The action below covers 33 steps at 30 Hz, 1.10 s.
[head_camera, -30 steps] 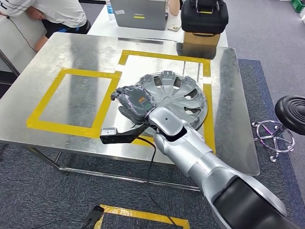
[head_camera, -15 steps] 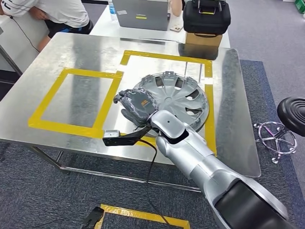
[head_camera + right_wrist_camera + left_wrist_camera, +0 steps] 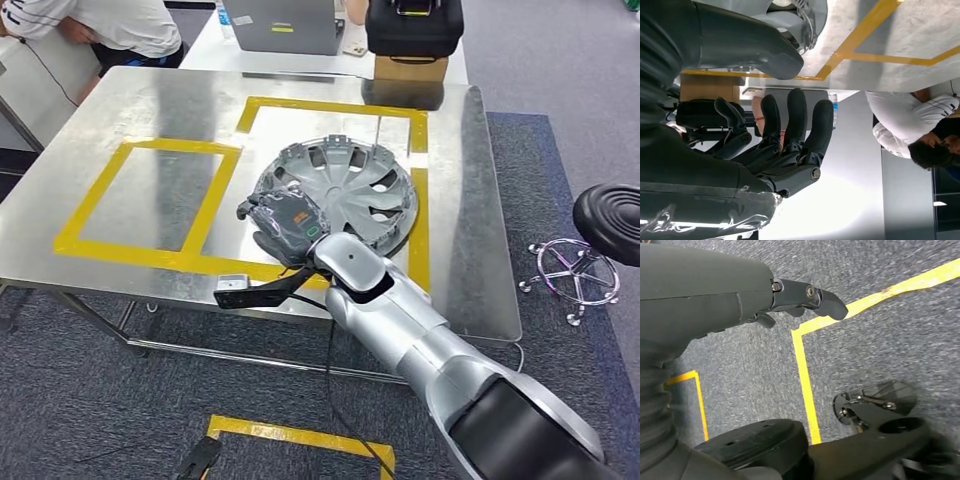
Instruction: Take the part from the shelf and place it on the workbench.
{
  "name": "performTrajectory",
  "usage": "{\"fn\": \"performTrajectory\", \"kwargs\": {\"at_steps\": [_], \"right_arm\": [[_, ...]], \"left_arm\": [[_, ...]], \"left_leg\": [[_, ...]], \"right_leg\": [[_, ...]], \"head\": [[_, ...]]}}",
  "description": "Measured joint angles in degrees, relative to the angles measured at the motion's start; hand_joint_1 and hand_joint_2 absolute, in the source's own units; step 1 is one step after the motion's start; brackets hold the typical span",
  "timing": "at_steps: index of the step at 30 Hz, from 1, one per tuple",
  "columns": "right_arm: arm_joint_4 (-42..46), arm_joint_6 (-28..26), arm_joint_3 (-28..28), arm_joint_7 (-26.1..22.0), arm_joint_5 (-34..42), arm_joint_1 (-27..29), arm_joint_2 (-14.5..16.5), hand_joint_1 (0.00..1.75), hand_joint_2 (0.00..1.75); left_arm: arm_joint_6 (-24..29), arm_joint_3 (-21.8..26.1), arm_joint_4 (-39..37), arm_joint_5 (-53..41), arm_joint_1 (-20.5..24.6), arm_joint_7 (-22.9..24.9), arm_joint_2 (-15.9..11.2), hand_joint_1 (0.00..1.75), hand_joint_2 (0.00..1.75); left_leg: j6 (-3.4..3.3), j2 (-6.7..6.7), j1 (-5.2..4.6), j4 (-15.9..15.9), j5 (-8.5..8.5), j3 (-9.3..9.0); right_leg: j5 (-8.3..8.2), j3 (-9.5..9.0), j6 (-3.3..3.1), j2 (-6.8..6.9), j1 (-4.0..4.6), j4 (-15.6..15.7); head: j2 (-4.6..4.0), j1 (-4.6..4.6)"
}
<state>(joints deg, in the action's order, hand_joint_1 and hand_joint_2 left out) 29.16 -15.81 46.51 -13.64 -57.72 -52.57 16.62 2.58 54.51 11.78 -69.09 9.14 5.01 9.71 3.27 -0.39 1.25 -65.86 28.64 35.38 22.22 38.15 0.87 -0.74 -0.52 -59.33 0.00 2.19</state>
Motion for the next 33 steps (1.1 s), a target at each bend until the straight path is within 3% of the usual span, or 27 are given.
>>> {"fn": "performTrajectory", "kwargs": {"at_steps": [2,3,5,6,8,10,11,12,13,14,15,17,19,21,22,24,26,27,28,29,31,33], "right_arm": [[0.0,-0.02,0.02,-0.09,0.08,-0.18,0.01,1.75,1.75],[0.0,-0.02,0.04,-0.11,0.12,-0.2,0.02,1.75,1.75],[-0.05,-0.03,0.1,-0.15,0.15,-0.06,0.01,1.75,1.75],[-0.1,-0.02,0.14,-0.16,0.16,0.03,0.0,1.75,1.75],[-0.2,-0.02,0.18,-0.17,0.17,0.11,-0.02,1.75,1.75],[-0.27,-0.01,0.21,-0.17,0.19,0.19,-0.03,1.75,1.75],[-0.31,0.01,0.21,-0.17,0.21,0.31,-0.03,1.75,1.75],[-0.36,0.02,0.22,-0.18,0.23,0.45,-0.03,1.75,1.75],[-0.4,0.02,0.23,-0.17,0.26,0.58,-0.03,1.75,1.75],[-0.43,0.03,0.25,-0.18,0.29,0.64,-0.02,1.75,1.75],[-0.43,0.02,0.26,-0.18,0.31,0.62,0.04,1.75,1.75],[-0.41,0.01,0.27,-0.19,0.33,0.5,0.28,1.75,1.75],[-0.39,0.01,0.28,-0.2,0.38,0.39,0.5,1.75,1.75],[-0.4,0.01,0.29,-0.2,0.41,0.36,0.55,1.75,1.75],[-0.41,0.02,0.3,-0.2,0.41,0.35,0.61,1.75,1.75],[-0.42,0.05,0.31,-0.2,0.41,0.34,0.77,1.75,1.75],[-0.46,0.1,0.33,-0.21,0.42,0.47,0.86,1.75,1.75],[-0.51,0.14,0.35,-0.21,0.42,0.56,0.87,1.75,1.75],[-0.57,0.16,0.37,-0.22,0.42,0.63,0.87,1.75,1.75],[-0.61,0.17,0.38,-0.23,0.42,0.66,0.87,1.75,1.75],[-0.63,0.18,0.39,-0.26,0.43,0.61,0.91,1.75,1.75],[-0.63,0.17,0.4,-0.26,0.45,0.4,0.99,1.75,1.75]], "left_arm": [[0.03,0.0,0.0,0.0,0.18,0.09,0.03,0.0,1.75],[0.04,0.0,0.0,0.0,0.24,0.1,0.05,0.0,1.75],[0.04,0.02,0.0,0.0,0.14,0.13,0.05,0.0,1.75],[0.05,0.03,0.0,0.0,0.07,0.14,0.02,0.0,1.75],[0.05,0.04,0.0,0.0,-0.01,0.15,-0.01,0.0,1.75],[0.04,0.04,0.0,0.0,-0.03,0.15,-0.01,0.0,1.75],[0.04,0.04,0.0,0.0,-0.06,0.15,-0.01,0.0,1.75],[0.04,0.04,0.0,0.0,-0.09,0.16,-0.01,0.0,1.75],[0.04,0.04,0.0,0.0,-0.11,0.17,-0.01,0.0,1.75],[0.03,0.04,0.0,0.0,-0.12,0.18,-0.01,0.0,1.75],[0.02,0.04,0.0,0.0,-0.12,0.19,-0.01,0.0,1.75],[0.01,0.04,0.0,0.0,-0.12,0.2,0.0,0.0,1.75],[0.0,0.04,0.0,0.0,-0.1,0.2,0.0,0.0,1.75],[-0.01,0.06,0.0,0.0,-0.16,0.2,-0.01,0.0,1.75],[-0.01,0.07,0.0,0.0,-0.21,0.2,-0.01,0.0,1.75],[-0.07,0.09,0.0,0.0,-0.24,0.22,-0.02,0.0,1.75],[-0.13,0.09,0.0,0.0,-0.16,0.23,-0.03,0.0,1.75],[-0.15,0.09,0.0,0.0,-0.13,0.22,-0.05,0.0,1.75],[-0.17,0.09,0.0,0.0,-0.13,0.22,-0.08,0.0,1.75],[-0.21,0.09,0.0,0.0,-0.13,0.22,-0.12,0.0,1.75],[-0.3,0.09,0.0,0.0,-0.04,0.22,-0.14,0.0,1.75],[-0.41,0.09,0.0,0.0,0.25,0.21,-0.11,0.0,1.75]], "left_leg": [[-0.32,-0.09,-0.1,6.44,-0.78,-4.01],[-0.6,-0.15,-0.2,7.89,-0.67,-4.7],[-1.48,-0.14,-0.24,8.18,-1.11,-4.14],[-2.0,-0.09,-0.23,8.18,-1.54,-3.76],[-2.9,0.05,-0.14,8.27,-2.61,-2.75],[-3.3,0.07,-0.28,8.25,-3.7,-1.47],[-3.37,0.07,-0.38,8.22,-4.24,-0.8],[-3.4,0.08,-0.48,8.2,-4.79,-0.11],[-3.39,0.08,-0.58,8.19,-5.32,0.54],[-3.34,0.08,-0.66,8.18,-5.83,1.14],[-3.23,0.06,-0.72,8.17,-6.33,1.65],[-2.76,0.04,-0.82,8.22,-7.28,2.34],[-2.03,0.06,-0.71,8.45,-8.24,2.56],[-1.24,0.05,-0.54,8.72,-8.67,2.82],[-0.92,0.03,-0.51,8.25,-7.67,3.2],[-0.41,0.04,-0.45,3.8,-2.6,4.78],[0.0,0.04,-0.37,-3.52,2.24,6.47],[0.18,0.04,-0.32,-6.13,2.75,6.67],[0.33,0.04,-0.25,-7.17,2.04,6.14],[0.48,0.05,-0.16,-6.38,0.54,4.72],[0.86,0.06,0.13,-0.37,-1.52,-0.53],[0.3,-0.08,0.15,6.37,-0.47,-5.04]], "right_leg": [[-0.79,0.65,0.63,-0.04,0.17,-0.08],[-1.24,0.85,0.96,-0.03,0.27,-0.01],[-2.06,1.08,1.63,0.01,0.19,0.3],[-1.65,1.37,1.95,0.07,0.12,0.11],[2.1,2.77,2.46,0.18,0.03,-3.55],[7.55,4.82,2.72,0.25,0.03,-11.25],[9.05,5.42,2.75,0.26,0.04,-14.58],[9.34,5.26,2.68,0.26,0.05,-16.37],[8.55,4.15,2.53,0.26,0.06,-16.17],[7.13,1.98,2.28,0.26,0.12,-13.84],[6.09,-0.96,1.93,0.26,0.23,-9.99],[5.88,-6.27,1.35,0.24,0.57,-2.25],[6.3,-7.71,0.93,0.17,0.93,0.73],[5.19,-6.92,0.23,0.22,0.9,1.07],[4.45,-6.52,-0.23,0.28,0.77,1.32],[2.84,-5.32,-0.79,0.34,0.51,1.71],[1.44,-3.64,-0.91,0.36,0.48,1.73],[0.77,-2.77,-0.86,0.4,0.46,1.71],[0.1,-1.9,-0.76,0.44,0.42,1.67],[-0.57,-1.02,-0.58,0.47,0.31,1.61],[-1.69,0.53,0.05,0.42,0.17,1.32],[-2.8,1.71,0.83,0.38,0.21,0.95]], "head": [[0.0,0.01],[0.0,0.01],[0.0,0.01],[0.0,-0.03],[0.0,-0.32],[0.0,-0.57],[0.0,-0.57],[0.0,-0.56],[0.0,-0.56],[0.0,-0.55],[0.0,-0.55],[0.0,-0.49],[0.0,-0.64],[0.0,-0.84],[0.0,-0.77],[0.0,-0.55],[0.0,-0.45],[0.0,-0.45],[0.0,-0.46],[0.0,-0.45],[0.0,-0.38],[0.0,-0.28]]}}
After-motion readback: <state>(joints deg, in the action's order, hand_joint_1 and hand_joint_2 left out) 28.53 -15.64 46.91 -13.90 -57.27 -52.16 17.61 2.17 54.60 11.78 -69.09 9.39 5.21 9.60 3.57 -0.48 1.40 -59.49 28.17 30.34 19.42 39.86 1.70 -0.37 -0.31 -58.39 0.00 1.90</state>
